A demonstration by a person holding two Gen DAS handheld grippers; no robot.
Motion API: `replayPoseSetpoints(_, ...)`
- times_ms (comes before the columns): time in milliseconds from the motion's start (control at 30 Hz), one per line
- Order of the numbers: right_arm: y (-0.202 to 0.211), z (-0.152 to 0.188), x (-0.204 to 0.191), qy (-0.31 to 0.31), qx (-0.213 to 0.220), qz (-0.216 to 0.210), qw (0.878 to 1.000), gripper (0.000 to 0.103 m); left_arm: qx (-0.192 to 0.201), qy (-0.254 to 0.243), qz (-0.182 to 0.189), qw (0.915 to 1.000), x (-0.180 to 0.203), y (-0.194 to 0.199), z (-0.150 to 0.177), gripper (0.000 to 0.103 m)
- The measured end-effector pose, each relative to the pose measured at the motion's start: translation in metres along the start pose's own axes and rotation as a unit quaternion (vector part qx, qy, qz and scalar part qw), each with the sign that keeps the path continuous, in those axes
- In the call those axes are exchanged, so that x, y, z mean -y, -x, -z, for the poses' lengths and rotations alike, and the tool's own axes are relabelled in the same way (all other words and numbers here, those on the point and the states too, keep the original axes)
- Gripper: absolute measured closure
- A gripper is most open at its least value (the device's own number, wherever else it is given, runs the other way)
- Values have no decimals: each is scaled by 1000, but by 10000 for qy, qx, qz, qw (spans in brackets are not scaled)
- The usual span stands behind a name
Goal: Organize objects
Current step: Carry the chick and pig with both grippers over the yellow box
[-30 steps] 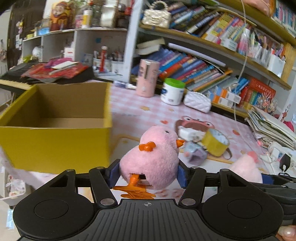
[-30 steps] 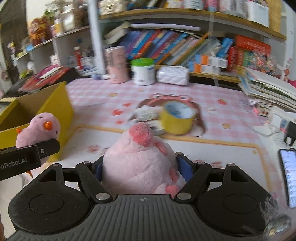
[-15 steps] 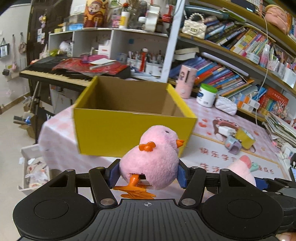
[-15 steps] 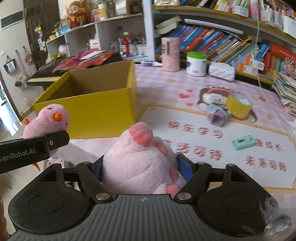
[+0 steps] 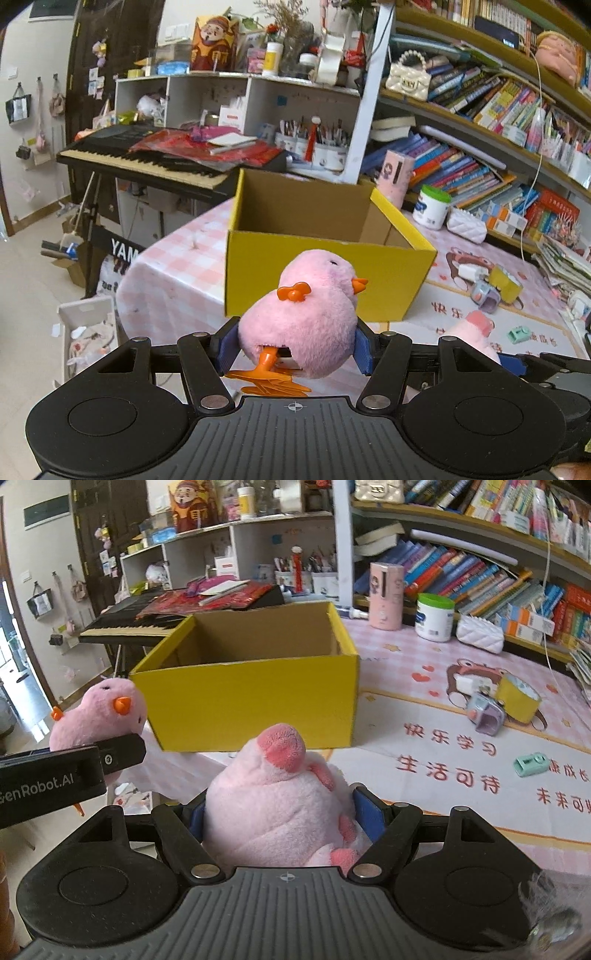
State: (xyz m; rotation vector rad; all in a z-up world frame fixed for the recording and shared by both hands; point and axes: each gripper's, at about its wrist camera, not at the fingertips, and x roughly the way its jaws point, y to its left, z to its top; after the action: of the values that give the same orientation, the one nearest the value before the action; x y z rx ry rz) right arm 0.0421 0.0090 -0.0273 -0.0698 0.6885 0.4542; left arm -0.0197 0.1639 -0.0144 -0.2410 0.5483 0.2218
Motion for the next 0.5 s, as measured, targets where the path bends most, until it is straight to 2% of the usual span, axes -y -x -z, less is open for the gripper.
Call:
replayPoseSetpoints(300, 8, -12, -26, 478, 383, -127, 9980, 28, 289, 78, 49, 9995, -9, 8, -11, 44)
replayPoseSetpoints(500, 11, -32, -26, 542, 737, -103, 9958, 28, 504, -3, 127, 9986, -4, 4, -27, 44)
